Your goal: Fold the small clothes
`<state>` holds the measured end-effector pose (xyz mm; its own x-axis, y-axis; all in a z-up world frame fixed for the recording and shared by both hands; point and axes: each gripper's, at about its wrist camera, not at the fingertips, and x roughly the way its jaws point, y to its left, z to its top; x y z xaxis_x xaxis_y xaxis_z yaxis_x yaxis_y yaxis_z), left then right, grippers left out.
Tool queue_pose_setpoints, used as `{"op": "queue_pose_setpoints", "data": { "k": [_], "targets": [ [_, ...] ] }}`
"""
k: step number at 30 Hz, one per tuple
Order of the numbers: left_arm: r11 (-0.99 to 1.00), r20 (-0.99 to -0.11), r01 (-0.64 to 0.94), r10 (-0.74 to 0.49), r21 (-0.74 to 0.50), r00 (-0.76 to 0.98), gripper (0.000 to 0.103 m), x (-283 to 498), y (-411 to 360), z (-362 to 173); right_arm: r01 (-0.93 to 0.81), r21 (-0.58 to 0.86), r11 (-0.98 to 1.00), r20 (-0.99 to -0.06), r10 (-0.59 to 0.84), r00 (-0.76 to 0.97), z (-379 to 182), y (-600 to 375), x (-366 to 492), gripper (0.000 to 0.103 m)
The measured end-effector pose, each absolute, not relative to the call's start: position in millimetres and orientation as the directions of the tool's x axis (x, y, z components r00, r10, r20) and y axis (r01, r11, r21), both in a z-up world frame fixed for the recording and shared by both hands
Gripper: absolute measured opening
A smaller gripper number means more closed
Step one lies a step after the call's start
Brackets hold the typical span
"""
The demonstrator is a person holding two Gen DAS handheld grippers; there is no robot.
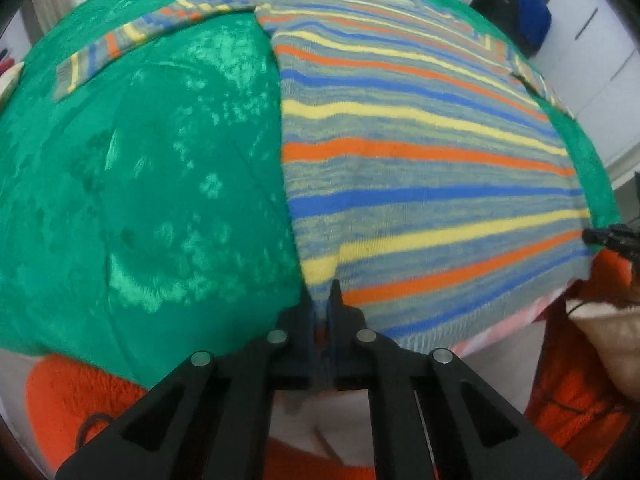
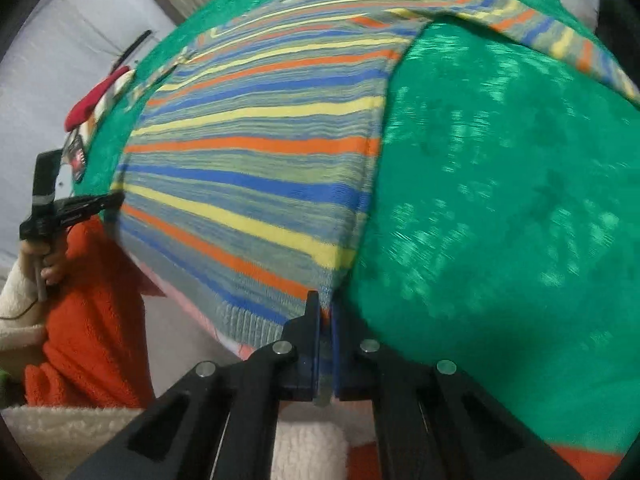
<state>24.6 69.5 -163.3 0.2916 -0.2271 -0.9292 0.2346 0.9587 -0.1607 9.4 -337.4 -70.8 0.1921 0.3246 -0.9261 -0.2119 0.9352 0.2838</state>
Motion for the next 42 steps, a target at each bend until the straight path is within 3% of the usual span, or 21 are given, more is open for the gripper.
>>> {"op": "queue_pose_setpoints", "data": {
  "k": [6,7,9,10,11,13,17,22,25,28,29,31,36,40,42],
  "targets": [
    [0.966,-0.931,0.212,-0.209,-0.149,0.298,0.007,23,65,-166,-0.143,0.287,0.947,-0.935,0.309,0.176,-91,-347,8,0.004],
    [0.967,-0.925,0.205,-0.211,-0.151,0.316,0.013,23,66,-160,-0.117,0.317,0.941,-0.925,0.334,0.181,-88,-353,10,0.009],
    [0.971,-0.905,0.194,-0.204,-0.139,0.374,0.044,20,70,-142,-0.116,0.321,0.94,-0.916,0.34,0.212,-75,-360,12,0.018],
    [0.975,-0.881,0.184,-0.191,-0.121,0.432,0.068,20,72,-128,-0.125,0.307,0.944,-0.913,0.329,0.241,-62,-367,15,0.025],
    [0.98,-0.853,0.168,-0.174,-0.104,0.493,0.084,22,75,-115,-0.124,0.287,0.95,-0.911,0.311,0.271,-53,-375,18,0.028],
    [0.989,-0.793,0.12,-0.144,-0.09,0.592,0.098,34,84,-93,-0.084,0.253,0.964,-0.893,0.266,0.364,-26,-402,31,0.045],
    [0.994,-0.705,0.026,-0.091,-0.103,0.704,0.101,65,90,-87,0.134,0.323,0.937,-0.81,0.2,0.552,9,-485,72,0.054],
    [0.997,-0.732,-0.043,-0.018,-0.064,0.681,0.101,107,99,-128,0.39,0.263,0.882,-0.816,-0.012,0.578,-3,-581,130,0.054],
    [0.994,-0.76,-0.1,0.037,-0.037,0.649,0.101,106,109,-155,0.46,0.354,0.814,-0.825,0.04,0.563,-26,-608,152,0.054],
    [0.993,-0.76,-0.1,0.016,-0.065,0.65,0.102,104,114,-162,0.454,0.387,0.803,-0.828,0.086,0.554,-41,-606,172,0.054],
    [0.994,-0.766,-0.095,0.016,-0.059,0.643,0.102,105,113,-162,0.444,0.373,0.814,-0.837,0.089,0.539,-46,-601,180,0.051],
    [0.995,-0.772,-0.081,0.009,-0.055,0.635,0.102,105,114,-161,0.407,0.299,0.863,-0.858,0.056,0.511,-45,-585,193,0.004],
    [0.998,-0.769,-0.06,0.019,-0.025,0.639,0.103,99,109,-161,0.433,0.069,0.899,-0.876,-0.153,0.458,-38,-578,200,0.003],
    [0.998,-0.758,-0.066,0.037,-0.008,0.652,0.103,97,106,-161,0.383,0.072,0.921,-0.85,-0.145,0.507,-16,-558,208,0.003],
    [0.998,-0.754,-0.064,0.036,-0.008,0.656,0.103,97,106,-161,0.306,0.132,0.943,-0.817,-0.072,0.572,10,-529,217,0.003]
  ]
}}
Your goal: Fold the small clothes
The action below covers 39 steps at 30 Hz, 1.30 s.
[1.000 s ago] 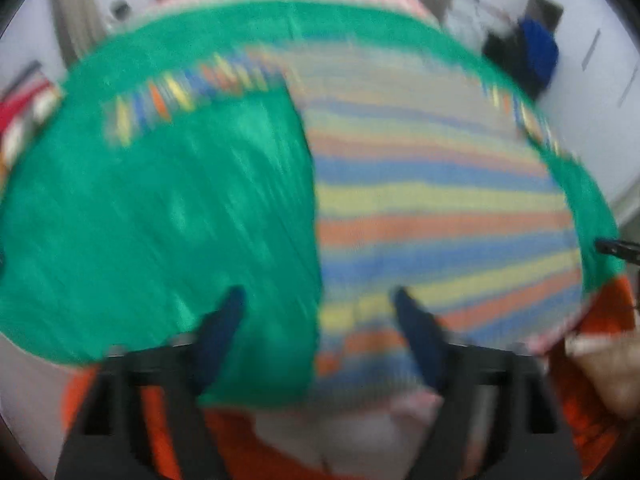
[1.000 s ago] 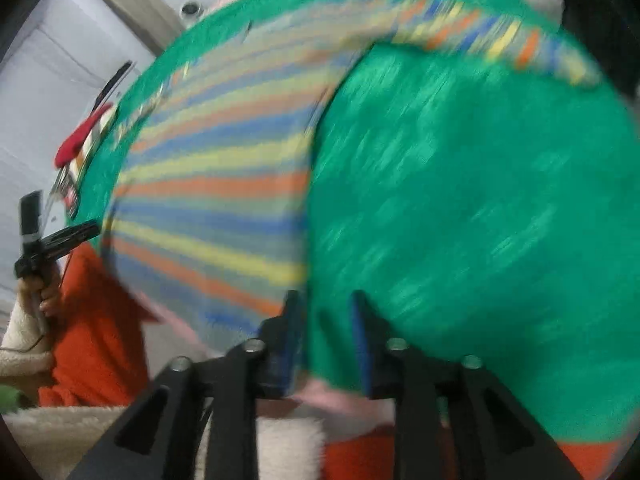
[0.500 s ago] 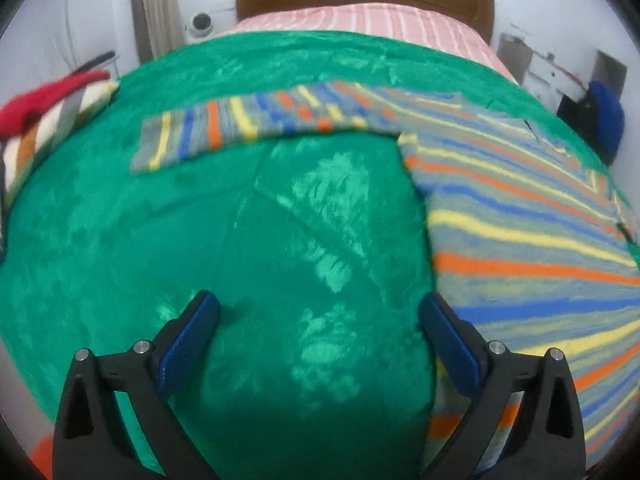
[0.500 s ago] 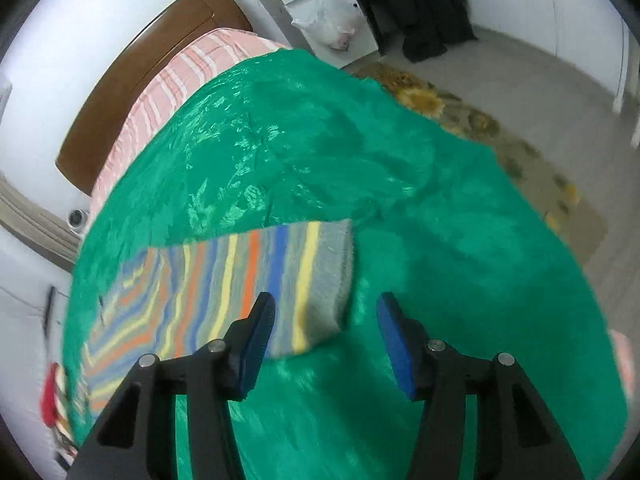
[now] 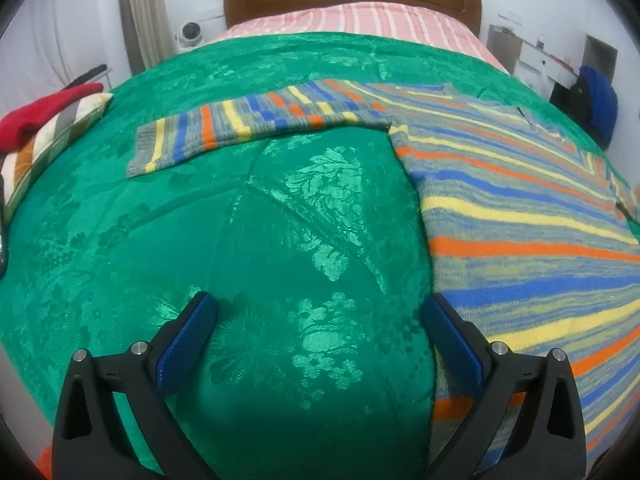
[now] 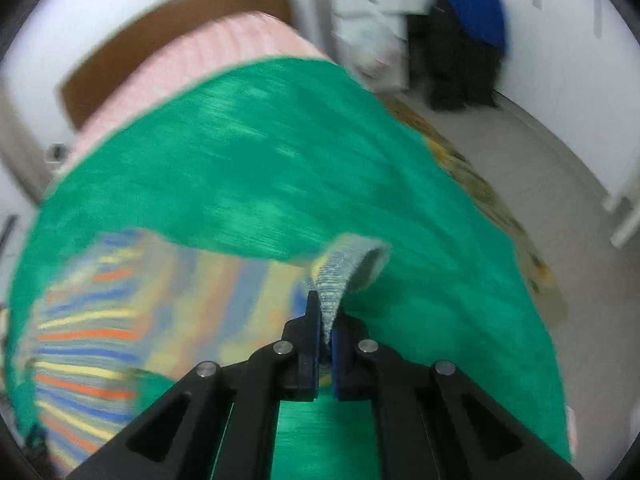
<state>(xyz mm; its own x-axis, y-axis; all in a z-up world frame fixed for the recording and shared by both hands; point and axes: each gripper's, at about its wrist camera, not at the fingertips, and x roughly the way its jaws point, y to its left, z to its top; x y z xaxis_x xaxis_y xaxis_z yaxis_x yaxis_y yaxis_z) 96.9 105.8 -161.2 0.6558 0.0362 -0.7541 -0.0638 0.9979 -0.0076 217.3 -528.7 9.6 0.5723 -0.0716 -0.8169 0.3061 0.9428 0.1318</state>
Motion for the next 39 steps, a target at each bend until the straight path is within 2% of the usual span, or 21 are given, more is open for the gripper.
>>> {"op": "queue_pose_setpoints", "data": {
  "k": [3,6,12,14,16,19,21,24,29,33,39],
  "targets": [
    [0.998,-0.749,-0.063,0.034,-0.01,0.661,0.103,99,106,-161,0.131,0.231,0.964,-0.753,0.092,0.652,56,-462,236,0.004],
    [0.998,-0.746,-0.066,0.035,-0.011,0.665,0.103,100,106,-161,-0.032,0.299,0.954,-0.709,0.245,0.661,84,-391,257,0.004],
    [0.998,-0.744,-0.058,0.024,-0.021,0.667,0.103,101,108,-162,-0.213,0.339,0.916,-0.704,0.397,0.589,74,-259,302,0.005],
    [0.998,-0.742,-0.058,0.024,-0.019,0.67,0.103,101,108,-162,-0.238,0.406,0.882,-0.699,0.468,0.54,54,-231,314,0.016],
    [0.998,-0.741,-0.057,0.024,-0.019,0.671,0.103,101,108,-163,-0.237,0.503,0.831,-0.68,0.55,0.485,31,-212,320,0.062],
    [0.998,-0.74,-0.059,0.025,-0.02,0.672,0.103,101,108,-163,-0.229,0.588,0.776,-0.634,0.618,0.465,13,-209,314,0.064],
    [0.998,-0.74,-0.061,0.029,-0.016,0.672,0.103,101,107,-163,-0.213,0.58,0.786,-0.653,0.605,0.456,5,-216,309,0.064],
    [0.998,-0.738,-0.065,0.039,-0.008,0.674,0.103,102,105,-164,-0.188,0.495,0.848,-0.721,0.522,0.455,-11,-239,293,0.064],
    [0.998,-0.735,-0.069,0.047,0.0,0.676,0.103,102,104,-164,-0.165,0.254,0.953,-0.822,0.303,0.482,-40,-289,252,0.064],
    [0.997,-0.733,-0.074,0.056,0.009,0.677,0.103,101,102,-164,-0.167,0.118,0.979,-0.829,0.189,0.527,-48,-329,205,0.064],
    [0.997,-0.733,-0.077,0.061,0.012,0.678,0.103,101,101,-165,-0.122,-0.031,0.992,-0.773,0.053,0.632,-43,-363,138,0.065]
  ]
}}
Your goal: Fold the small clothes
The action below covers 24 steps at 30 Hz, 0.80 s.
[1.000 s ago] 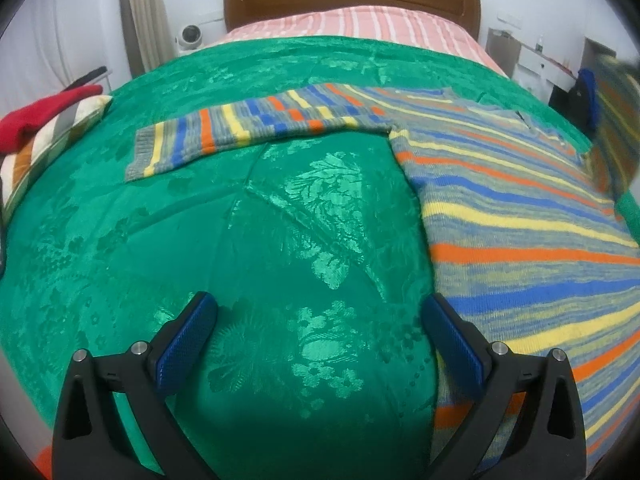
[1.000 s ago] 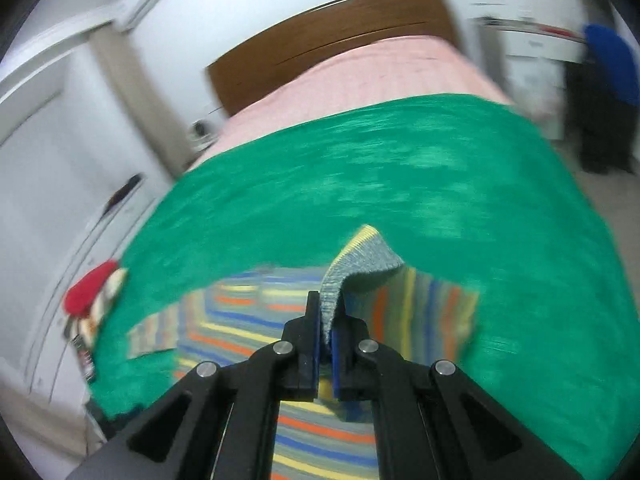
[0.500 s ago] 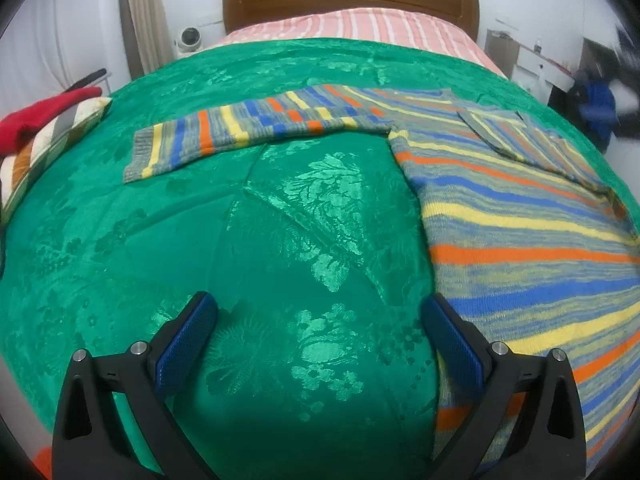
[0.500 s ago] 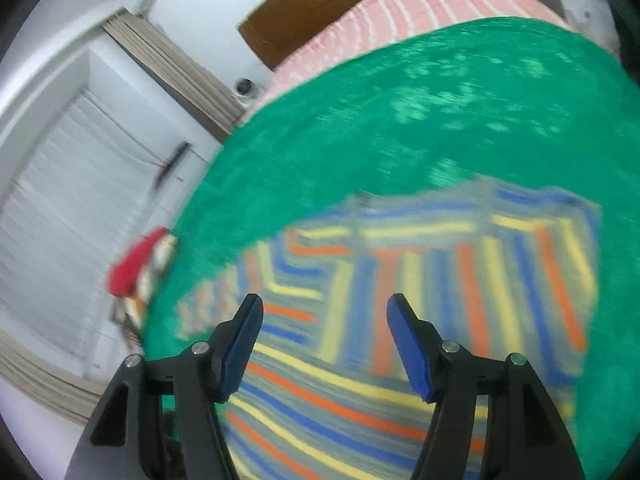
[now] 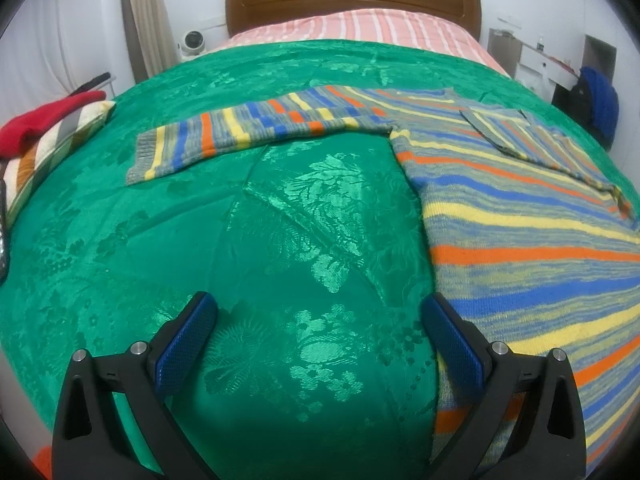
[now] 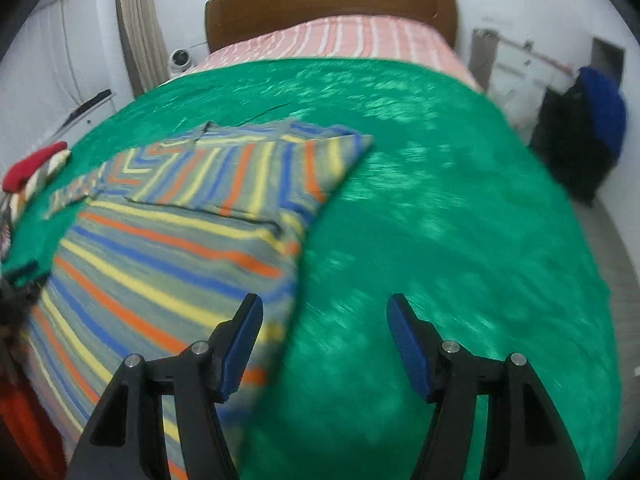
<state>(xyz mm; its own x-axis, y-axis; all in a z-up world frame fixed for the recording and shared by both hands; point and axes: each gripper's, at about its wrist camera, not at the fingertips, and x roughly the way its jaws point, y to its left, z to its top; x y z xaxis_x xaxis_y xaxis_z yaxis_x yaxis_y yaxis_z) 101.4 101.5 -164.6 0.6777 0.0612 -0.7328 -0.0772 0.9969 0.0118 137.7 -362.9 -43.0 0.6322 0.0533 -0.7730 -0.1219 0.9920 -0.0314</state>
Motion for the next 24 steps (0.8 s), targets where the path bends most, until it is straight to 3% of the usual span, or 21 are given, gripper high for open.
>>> {"op": "queue_pose_setpoints", "data": {
  "k": [9,16,24],
  "targets": [
    [0.997,-0.733,-0.078,0.062,0.012,0.678,0.103,101,101,-165,-0.02,-0.061,0.998,-0.757,-0.033,0.653,-69,-385,117,0.069],
    [0.997,-0.733,-0.079,0.063,0.013,0.677,0.103,101,101,-165,0.035,-0.008,0.999,-0.754,-0.03,0.656,-86,-397,117,0.082],
    [0.997,-0.734,-0.081,0.065,0.013,0.676,0.103,101,101,-164,0.038,0.024,0.999,-0.744,-0.007,0.669,-93,-402,115,0.085]
  ]
}}
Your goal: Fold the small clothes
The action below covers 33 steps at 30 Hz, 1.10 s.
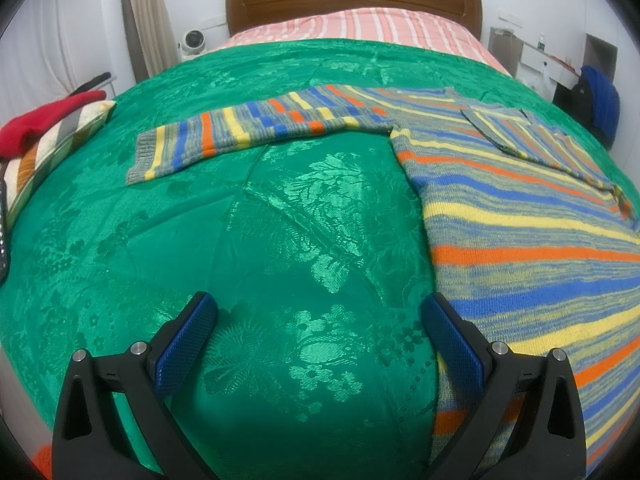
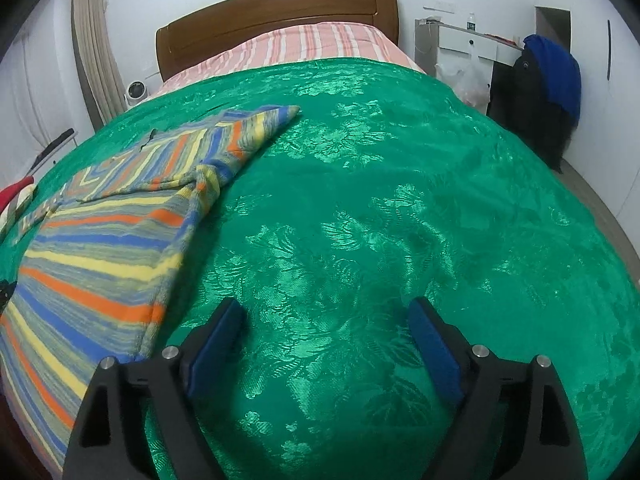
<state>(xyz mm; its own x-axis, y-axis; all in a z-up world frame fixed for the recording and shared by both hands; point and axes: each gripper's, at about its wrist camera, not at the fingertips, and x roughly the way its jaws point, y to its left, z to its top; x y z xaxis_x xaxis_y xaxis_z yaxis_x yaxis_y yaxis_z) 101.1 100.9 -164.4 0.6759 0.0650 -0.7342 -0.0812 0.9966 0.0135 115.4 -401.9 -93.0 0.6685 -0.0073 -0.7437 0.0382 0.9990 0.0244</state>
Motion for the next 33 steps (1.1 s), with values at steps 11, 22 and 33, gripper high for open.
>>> {"op": "queue_pose_setpoints", "data": {
  "k": [11,22,33],
  "targets": [
    [0.997,-0.753,-0.083,0.058,0.004,0.656,0.103,102.0,103.0,-162.9,0.03,0.044,0.999,-0.744,0.012,0.668,-94.5,-403.8,115.1,0.087],
    [0.999,-0.768,-0.054,0.035,0.0,0.639,0.103,103.3,105.4,-162.0,0.032,0.025,0.999,-0.746,-0.003,0.666,-95.2,-402.0,116.0,0.088],
    [0.999,-0.778,-0.032,0.013,-0.009,0.628,0.103,104.6,107.1,-160.6,0.037,0.006,0.999,-0.745,-0.02,0.666,-96.7,-399.3,116.3,0.089]
  ]
}}
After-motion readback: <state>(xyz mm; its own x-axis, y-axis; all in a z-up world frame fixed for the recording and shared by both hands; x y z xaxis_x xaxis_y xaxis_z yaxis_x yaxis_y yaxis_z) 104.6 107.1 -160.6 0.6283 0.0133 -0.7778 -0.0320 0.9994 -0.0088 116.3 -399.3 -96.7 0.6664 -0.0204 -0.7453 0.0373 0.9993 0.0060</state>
